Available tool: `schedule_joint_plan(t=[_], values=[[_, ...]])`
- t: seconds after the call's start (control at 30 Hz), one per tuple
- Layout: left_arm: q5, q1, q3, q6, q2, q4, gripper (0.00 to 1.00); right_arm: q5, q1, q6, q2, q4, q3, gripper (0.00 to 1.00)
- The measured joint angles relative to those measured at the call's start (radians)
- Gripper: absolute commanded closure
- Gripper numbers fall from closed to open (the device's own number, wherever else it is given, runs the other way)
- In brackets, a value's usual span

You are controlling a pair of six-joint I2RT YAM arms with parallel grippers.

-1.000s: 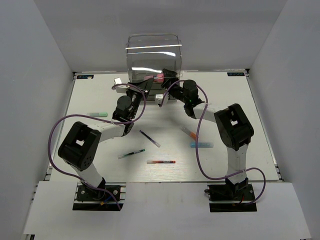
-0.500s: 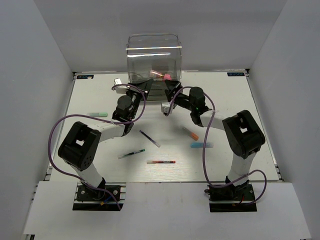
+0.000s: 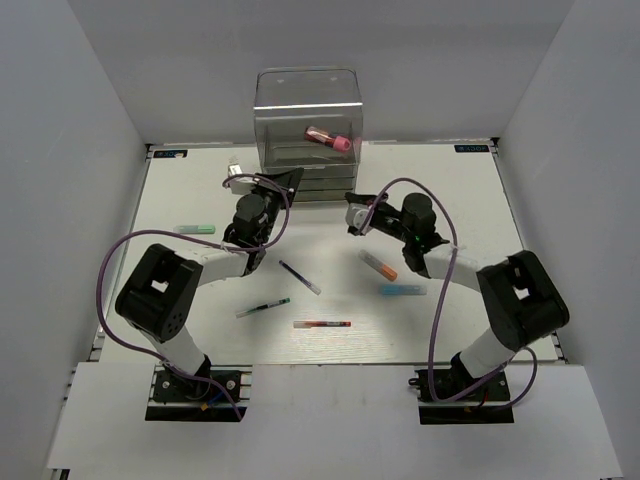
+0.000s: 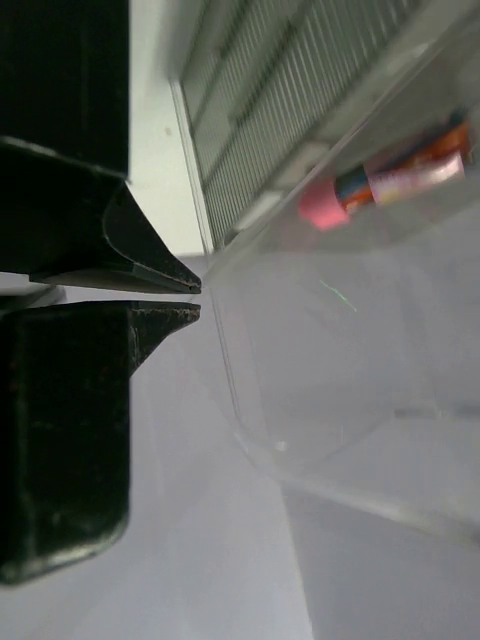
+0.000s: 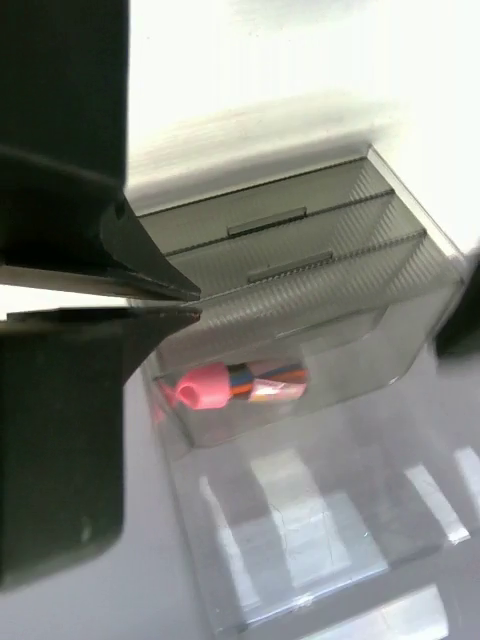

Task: Sort the stationery into containers
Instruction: Close the storage box at the center of the board, then open the drawer in the storage box.

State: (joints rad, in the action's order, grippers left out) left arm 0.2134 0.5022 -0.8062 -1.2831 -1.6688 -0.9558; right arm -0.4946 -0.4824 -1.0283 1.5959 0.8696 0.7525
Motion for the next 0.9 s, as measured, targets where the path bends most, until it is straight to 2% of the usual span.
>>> schedule_joint_plan(t=[0.03, 0.07, 0.1, 0.17, 0.27, 0.37, 0.4, 0.43, 0.53, 0.6, 0.7, 0.77, 0.9], values=[[0.005, 0.0, 0.009, 0.0, 0.003, 0.021, 0.71, 0.011, 0.003, 0.04, -0.021, -0.008, -0.008, 0.8], [0.011, 0.0, 0.018, -0.001, 0.005, 0.047, 0.57, 0.02, 0.006, 0.082, -0.043, -0.018, -0.014, 0.73], [0.014, 0.0, 0.024, -0.001, 0.008, 0.072, 0.54, 0.029, 0.011, 0.122, -0.063, -0.042, -0.016, 0.61], [0.021, 0.0, 0.03, -0.009, 0.011, 0.12, 0.48, 0.041, 0.02, 0.179, -0.099, -0.068, -0.018, 0.56], [0.033, 0.0, 0.03, -0.016, 0.011, 0.168, 0.49, 0.056, 0.036, 0.263, -0.141, -0.113, -0.034, 0.56], [0.038, 0.0, 0.029, -0.021, 0.01, 0.195, 0.61, 0.068, 0.051, 0.347, -0.161, -0.161, -0.049, 0.65], [0.039, 0.0, 0.027, -0.022, 0.006, 0.2, 0.69, 0.07, 0.056, 0.374, -0.163, -0.185, -0.05, 0.72], [0.04, 0.0, 0.022, -0.023, -0.003, 0.201, 0.74, 0.069, 0.062, 0.402, -0.163, -0.207, -0.05, 0.87], [0.042, 0.0, -0.013, -0.023, -0.053, 0.203, 0.85, 0.062, 0.082, 0.477, -0.163, -0.271, -0.05, 1.0], [0.042, 0.0, -0.042, -0.023, -0.099, 0.203, 0.85, 0.047, 0.096, 0.525, -0.164, -0.311, -0.05, 1.0], [0.045, 0.0, -0.077, -0.023, -0.164, 0.205, 0.8, 0.029, 0.112, 0.57, -0.166, -0.347, -0.055, 0.95], [0.048, 0.0, -0.102, -0.022, -0.207, 0.213, 0.68, 0.018, 0.122, 0.592, -0.174, -0.361, -0.069, 0.94], [0.058, 0.0, -0.16, -0.023, -0.271, 0.238, 0.58, 0.006, 0.135, 0.613, -0.185, -0.377, -0.087, 0.92]])
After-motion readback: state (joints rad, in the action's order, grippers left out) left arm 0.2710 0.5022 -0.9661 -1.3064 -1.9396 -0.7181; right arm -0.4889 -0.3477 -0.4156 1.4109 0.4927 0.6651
